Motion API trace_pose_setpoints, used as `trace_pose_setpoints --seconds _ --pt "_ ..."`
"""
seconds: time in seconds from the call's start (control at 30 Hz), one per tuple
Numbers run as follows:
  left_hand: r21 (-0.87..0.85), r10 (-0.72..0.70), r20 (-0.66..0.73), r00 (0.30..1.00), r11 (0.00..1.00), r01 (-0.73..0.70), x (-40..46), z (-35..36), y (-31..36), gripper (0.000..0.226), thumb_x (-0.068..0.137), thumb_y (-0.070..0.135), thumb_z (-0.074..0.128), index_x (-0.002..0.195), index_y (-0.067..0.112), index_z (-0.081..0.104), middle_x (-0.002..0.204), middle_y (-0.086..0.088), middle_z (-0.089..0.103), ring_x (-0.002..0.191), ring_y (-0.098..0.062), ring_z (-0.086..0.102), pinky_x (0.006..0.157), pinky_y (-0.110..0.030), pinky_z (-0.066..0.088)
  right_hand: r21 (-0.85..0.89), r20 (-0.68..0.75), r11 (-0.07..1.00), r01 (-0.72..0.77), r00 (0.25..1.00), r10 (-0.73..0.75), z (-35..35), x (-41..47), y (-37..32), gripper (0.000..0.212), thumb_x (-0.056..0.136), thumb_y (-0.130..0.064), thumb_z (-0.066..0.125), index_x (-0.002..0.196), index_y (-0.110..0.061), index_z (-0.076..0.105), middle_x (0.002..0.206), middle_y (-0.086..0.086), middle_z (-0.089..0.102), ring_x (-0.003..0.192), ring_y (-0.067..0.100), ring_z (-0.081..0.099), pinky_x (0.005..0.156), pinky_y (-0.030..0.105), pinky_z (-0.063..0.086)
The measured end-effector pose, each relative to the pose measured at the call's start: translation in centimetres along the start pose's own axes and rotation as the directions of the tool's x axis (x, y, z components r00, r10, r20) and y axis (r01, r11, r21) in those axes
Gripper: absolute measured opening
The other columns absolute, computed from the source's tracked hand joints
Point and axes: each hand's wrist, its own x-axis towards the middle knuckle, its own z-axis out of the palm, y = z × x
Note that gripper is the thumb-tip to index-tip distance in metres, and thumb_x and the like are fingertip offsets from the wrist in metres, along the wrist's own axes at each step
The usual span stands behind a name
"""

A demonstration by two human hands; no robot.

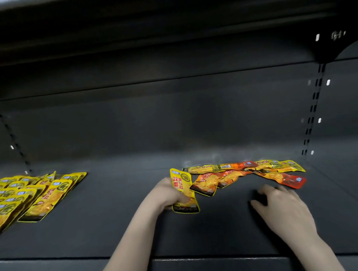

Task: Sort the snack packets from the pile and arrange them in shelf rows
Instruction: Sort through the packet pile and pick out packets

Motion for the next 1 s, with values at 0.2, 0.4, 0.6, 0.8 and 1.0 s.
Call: trace_pose_setpoints --seconds 0.2,0.4,0.6,0.8,1.0 --pt "0.111 0.008 -0.003 1.000 0.994 -0.008 -0.4 -2.4 -1.9 0.025 0.077 0.010 0.072 0.088 0.020 0.051 0.081 -0.002 0.056 0.063 -0.012 0.050 0.045 -0.019 0.036 0.112 0.067 0.994 -0.016 0.998 0.009 -0.2 2.9 -2.9 0.031 0.092 -0.041 0.051 0.098 -0.014 0.064 0.103 0.007 0.066 0.102 0.029 0.059 0.072 0.031 0.041" --pt "0.138 -0.017 0.005 1.000 0.990 0.017 0.4 -3.1 -2.4 0.031 0.077 0.016 0.074 0.084 0.021 0.045 0.079 0.001 0.053 0.065 -0.010 0.052 0.047 -0.021 0.042 0.108 0.120 0.986 -0.126 0.986 0.113 0.6 5.4 -8.1 0.051 0.092 -0.055 0.045 0.110 -0.009 0.060 0.112 0.008 0.063 0.105 0.027 0.060 0.074 0.029 0.043" --pt "0.399 0.000 -0.182 0.983 0.914 0.074 1.6 -2.8 -2.5 0.061 0.078 0.060 0.062 0.117 0.015 0.048 0.117 -0.004 0.056 0.108 -0.024 0.056 0.077 -0.030 0.052 -0.005 0.198 0.977 -0.215 0.957 0.212 1.9 6.7 -11.0 0.077 0.079 -0.070 0.053 0.128 -0.011 0.050 0.126 0.006 0.052 0.113 0.022 0.057 0.075 0.027 0.042" --pt "0.296 0.007 -0.206 0.979 0.954 0.055 2.1 -3.2 -3.2 0.044 0.070 0.053 0.072 0.088 0.018 0.054 0.095 0.000 0.058 0.090 -0.019 0.056 0.071 -0.026 0.041 0.110 0.211 0.960 -0.259 0.950 0.232 2.6 6.3 -11.3 0.045 0.078 -0.036 0.068 0.113 -0.011 0.052 0.117 0.004 0.061 0.108 0.024 0.060 0.078 0.029 0.046" --pt "0.079 0.007 -0.173 0.985 0.997 0.007 1.1 -4.4 -3.6 0.031 0.068 0.032 0.077 0.085 0.015 0.057 0.097 -0.005 0.064 0.096 -0.022 0.061 0.077 -0.030 0.047 0.600 0.407 0.724 -0.341 0.909 0.092 1.6 5.2 -8.8 0.029 0.069 -0.011 0.080 0.092 -0.006 0.063 0.088 0.003 0.068 0.079 0.016 0.063 0.070 0.020 0.052"
